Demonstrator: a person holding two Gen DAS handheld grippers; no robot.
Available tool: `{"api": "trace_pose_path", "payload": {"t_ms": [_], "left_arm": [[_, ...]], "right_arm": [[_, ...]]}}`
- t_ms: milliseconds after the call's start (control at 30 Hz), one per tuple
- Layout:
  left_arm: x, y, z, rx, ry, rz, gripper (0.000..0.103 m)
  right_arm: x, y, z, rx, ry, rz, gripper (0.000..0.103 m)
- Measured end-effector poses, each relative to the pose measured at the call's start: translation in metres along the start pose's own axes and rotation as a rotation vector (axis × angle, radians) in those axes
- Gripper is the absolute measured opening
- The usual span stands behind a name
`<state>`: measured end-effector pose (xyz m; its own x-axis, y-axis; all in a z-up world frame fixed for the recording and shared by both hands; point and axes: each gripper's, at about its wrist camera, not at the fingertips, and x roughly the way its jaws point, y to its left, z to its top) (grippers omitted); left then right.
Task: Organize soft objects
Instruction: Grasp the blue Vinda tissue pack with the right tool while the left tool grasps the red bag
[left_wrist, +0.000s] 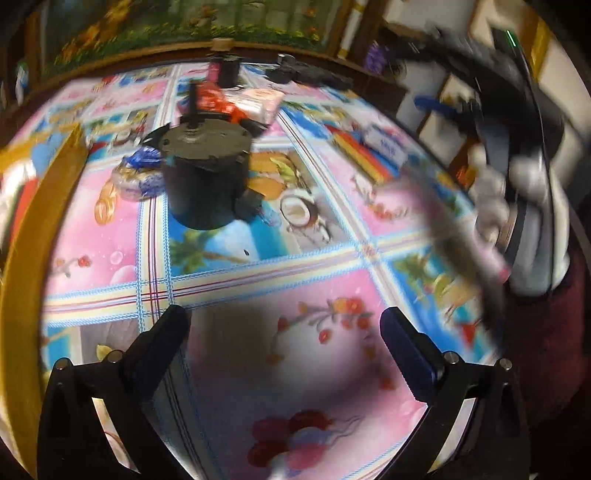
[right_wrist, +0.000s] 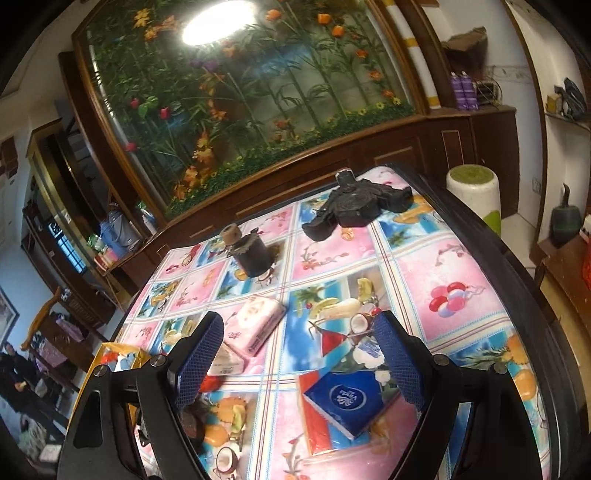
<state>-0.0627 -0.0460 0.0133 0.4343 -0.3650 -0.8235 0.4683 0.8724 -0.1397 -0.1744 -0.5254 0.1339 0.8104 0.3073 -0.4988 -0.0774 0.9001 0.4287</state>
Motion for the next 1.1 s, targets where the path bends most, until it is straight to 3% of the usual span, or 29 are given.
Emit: {"api": "trace_pose_path", "payload": {"t_ms": [100, 200, 233, 367, 533, 667, 800, 900, 1067, 1100], "left_arm": [[0.001, -0.004, 0.001, 0.028, 0.028, 0.001, 0.103], [-0.010, 0.020, 0.012, -0.082, 0.042, -0.115, 0.103], [-0.016, 0.029, 0.019, -0.109, 0.028, -0.122, 0.103], [-0.043, 0.060, 0.061, -0.167, -0.051, -0.102, 0.103], [-0.043, 0.077, 0.115, -0.128, -0.096, -0.019, 0.103], [-0.016, 0.087, 0.147, -0.125, -0.044, -0.026, 0.103], [0.018, 0.074, 0.168, -0.010, 0.041, 0.024, 0.103], [0.042, 0.068, 0.176, 0.066, 0.121, 0.023, 0.103], [0.071, 0.070, 0.173, 0.078, 0.205, 0.015, 0.103], [0.076, 0.072, 0.172, 0.070, 0.216, 0.012, 0.094]], "right_arm": [[0.005, -0.006, 0.002, 0.015, 0.021, -0.007, 0.085], [0.007, -0.012, 0.001, 0.031, 0.042, -0.020, 0.085], [0.007, -0.014, 0.001, 0.037, 0.045, -0.022, 0.085], [0.006, -0.023, 0.003, 0.078, 0.052, -0.020, 0.085], [0.013, -0.032, 0.000, 0.129, 0.092, 0.006, 0.085], [0.014, -0.036, 0.001, 0.147, 0.111, 0.008, 0.085], [0.011, -0.044, 0.004, 0.178, 0.109, 0.012, 0.085], [0.010, -0.050, 0.004, 0.202, 0.110, 0.005, 0.085], [0.012, -0.057, 0.002, 0.248, 0.128, -0.003, 0.086], [0.012, -0.058, 0.001, 0.256, 0.134, -0.003, 0.086]]}}
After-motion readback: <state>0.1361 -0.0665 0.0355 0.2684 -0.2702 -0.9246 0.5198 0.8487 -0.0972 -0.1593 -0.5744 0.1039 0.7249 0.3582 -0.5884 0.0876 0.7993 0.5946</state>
